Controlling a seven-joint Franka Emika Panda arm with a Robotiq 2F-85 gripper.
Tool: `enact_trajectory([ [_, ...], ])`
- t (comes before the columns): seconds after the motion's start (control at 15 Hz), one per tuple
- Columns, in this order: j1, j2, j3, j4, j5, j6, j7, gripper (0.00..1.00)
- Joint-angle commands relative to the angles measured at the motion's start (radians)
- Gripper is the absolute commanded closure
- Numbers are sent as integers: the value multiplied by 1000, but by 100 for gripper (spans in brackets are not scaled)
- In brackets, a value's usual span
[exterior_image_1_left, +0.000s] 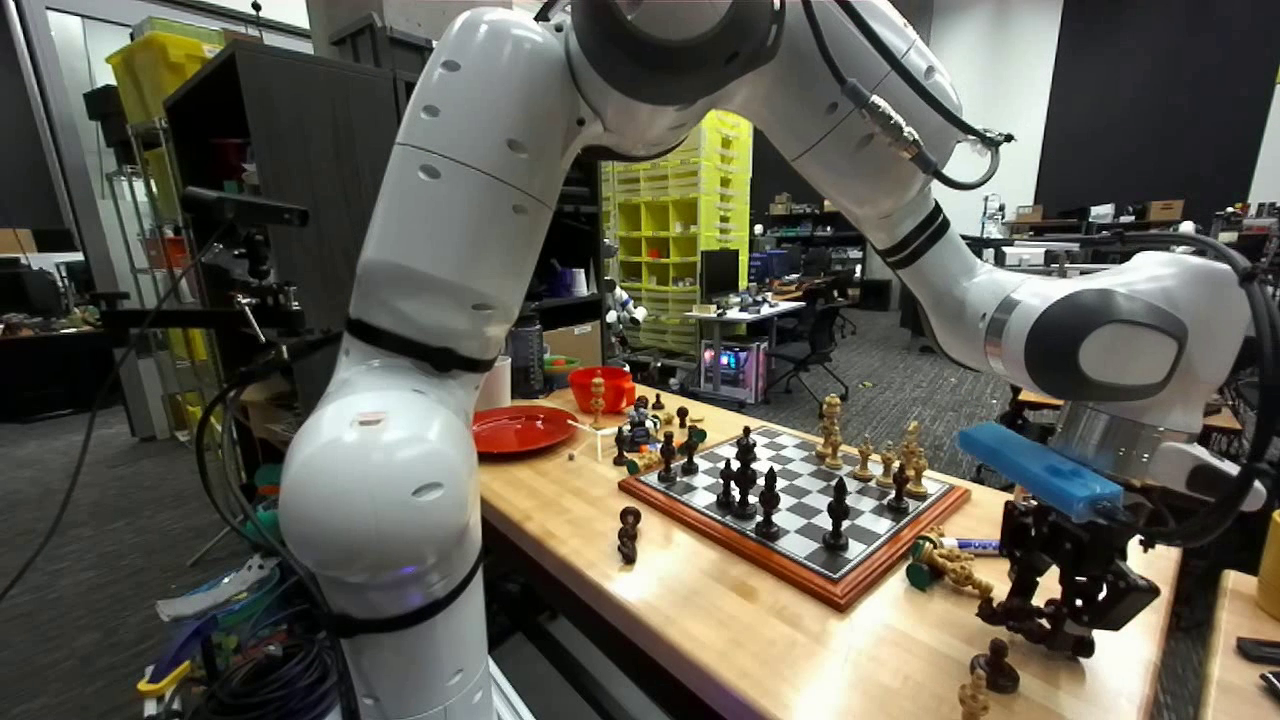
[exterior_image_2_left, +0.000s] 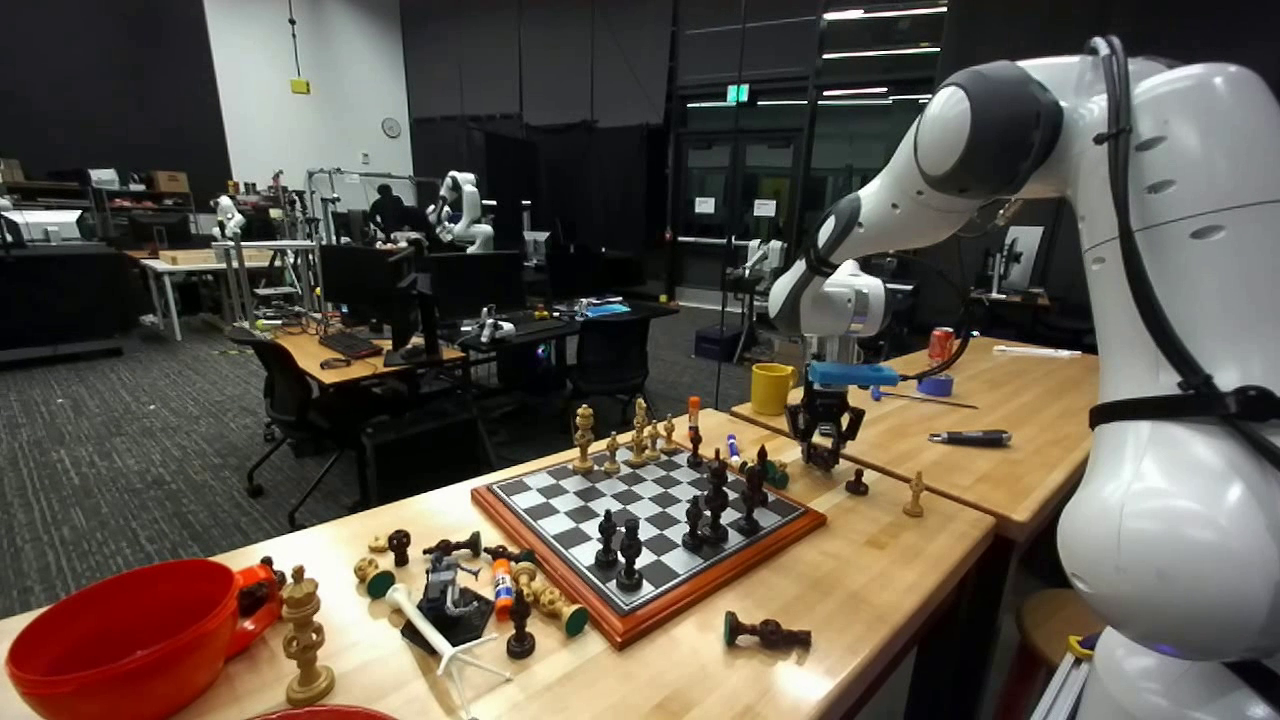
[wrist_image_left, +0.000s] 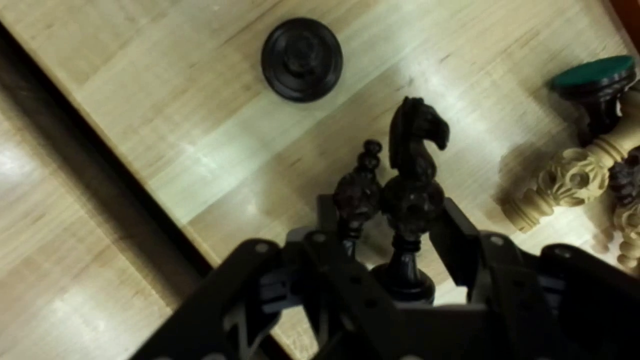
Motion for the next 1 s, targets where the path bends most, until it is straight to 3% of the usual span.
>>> enact_trajectory([
  [0.0,20,-16,12,-33,-9,28,-3,75],
  [0.13,31,-10,16,-33,-15,34,5,75],
  [0.2,37,-10,17,-34,-20,34,8,25],
  [0.33,46,-13,20,-38,-24,35,7,21],
  [0.53,64,-30,21,-59,-38,52,7,1],
  [0.93,119,-109,9,-134,-148,144,54,0],
])
